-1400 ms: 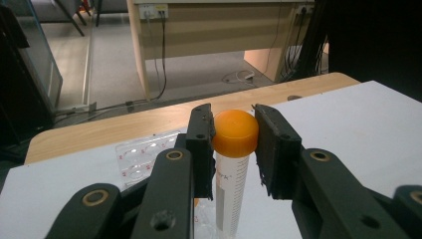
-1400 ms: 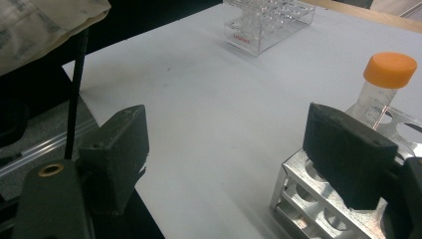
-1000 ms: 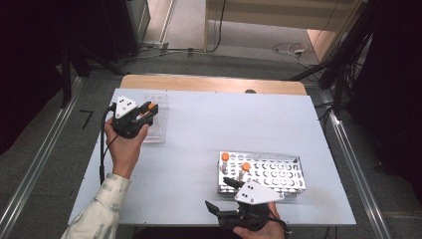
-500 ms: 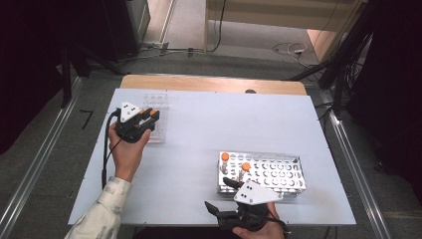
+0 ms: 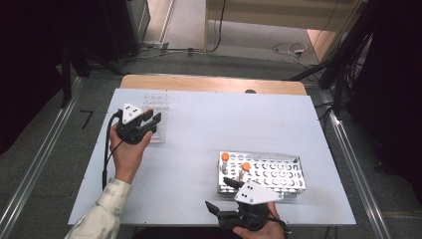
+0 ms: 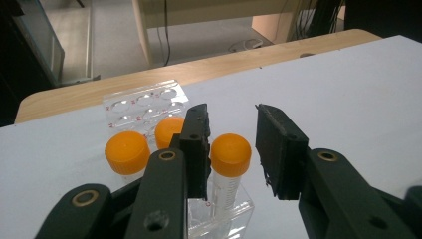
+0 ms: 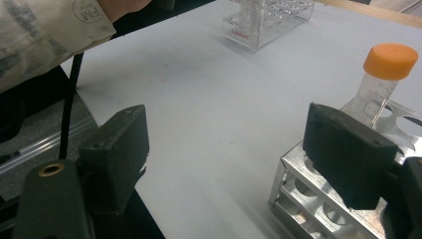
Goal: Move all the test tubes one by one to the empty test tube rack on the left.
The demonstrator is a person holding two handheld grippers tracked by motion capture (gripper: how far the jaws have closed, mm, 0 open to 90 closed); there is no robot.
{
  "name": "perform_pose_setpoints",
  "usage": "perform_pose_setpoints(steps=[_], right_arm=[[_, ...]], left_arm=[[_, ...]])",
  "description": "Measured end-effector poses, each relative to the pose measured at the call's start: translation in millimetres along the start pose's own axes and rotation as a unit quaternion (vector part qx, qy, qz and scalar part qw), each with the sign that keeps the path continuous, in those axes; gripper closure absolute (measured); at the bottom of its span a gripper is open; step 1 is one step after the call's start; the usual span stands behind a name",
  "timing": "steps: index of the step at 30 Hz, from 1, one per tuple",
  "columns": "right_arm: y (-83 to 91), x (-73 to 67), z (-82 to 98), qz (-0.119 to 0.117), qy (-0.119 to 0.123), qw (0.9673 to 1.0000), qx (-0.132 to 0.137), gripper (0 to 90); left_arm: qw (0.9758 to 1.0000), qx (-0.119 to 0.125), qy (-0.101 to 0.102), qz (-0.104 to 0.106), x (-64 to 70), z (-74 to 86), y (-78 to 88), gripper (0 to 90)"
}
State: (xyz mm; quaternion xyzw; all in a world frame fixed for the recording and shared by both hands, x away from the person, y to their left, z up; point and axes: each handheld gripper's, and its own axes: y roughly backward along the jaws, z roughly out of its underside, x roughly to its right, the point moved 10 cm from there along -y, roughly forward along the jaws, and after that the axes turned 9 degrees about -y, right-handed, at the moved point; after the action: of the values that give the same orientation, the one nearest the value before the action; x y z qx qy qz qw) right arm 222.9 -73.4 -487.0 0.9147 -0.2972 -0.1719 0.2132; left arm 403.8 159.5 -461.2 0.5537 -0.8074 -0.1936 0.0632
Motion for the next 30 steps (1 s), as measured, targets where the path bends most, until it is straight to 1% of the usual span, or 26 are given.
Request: perform_pose_setpoints(steps=[3,6,9,11,14,17,21,24,27,30], right_arm=[[1.0,1.0,0.1,0.001,-0.001,1.0,0.001,17.0],[3.3,3.0,0.6,0.004,-0.003,1.0,0.002,17.0],[7.1,6.8,2.3,0.007,-0.008,0.9999,0.004,17.1],[10.2,9.7,3.9,0.01,-0.011,0.9999,0.006,17.0],[16.1,13.7,6.7,0.015,-0.015,0.9997,0.008,17.1],[22.9,17.8,9.2,0.023,-0.019,0.9995,0.012,17.1],[31.3,27.4,11.5,0.039,-0.027,0.9987,0.019,17.4],[35.0,37.3,13.0,0.051,-0.036,0.9978,0.024,17.7],[35.9,48.6,13.7,0.069,-0.041,0.9963,0.031,17.9],[32.8,62.9,14.9,0.097,-0.035,0.9939,0.039,18.9]], left_arm=[[0.9999,0.006,0.01,0.011,3.7,-2.4,3.6,56.3],[0.9992,0.016,0.025,0.026,10.1,-5.0,10.0,50.1],[0.9976,0.028,0.043,0.045,19.1,-5.8,19.5,46.5],[0.9965,0.038,0.051,0.054,25.8,-5.7,26.3,42.5],[0.9962,0.042,0.046,0.06,36.1,-1.9,33.9,36.5],[0.9958,0.039,0.047,0.068,44.8,4.6,37.5,31.8],[0.9953,0.028,0.044,0.082,54.1,12.7,37.8,28.4],[0.995,0.027,0.043,0.086,58.9,13.9,38.8,27.8],[0.9949,0.029,0.042,0.087,62.3,13.7,39.8,26.8],[0.9951,0.028,0.039,0.087,64.6,14.4,39.8,26.8]])
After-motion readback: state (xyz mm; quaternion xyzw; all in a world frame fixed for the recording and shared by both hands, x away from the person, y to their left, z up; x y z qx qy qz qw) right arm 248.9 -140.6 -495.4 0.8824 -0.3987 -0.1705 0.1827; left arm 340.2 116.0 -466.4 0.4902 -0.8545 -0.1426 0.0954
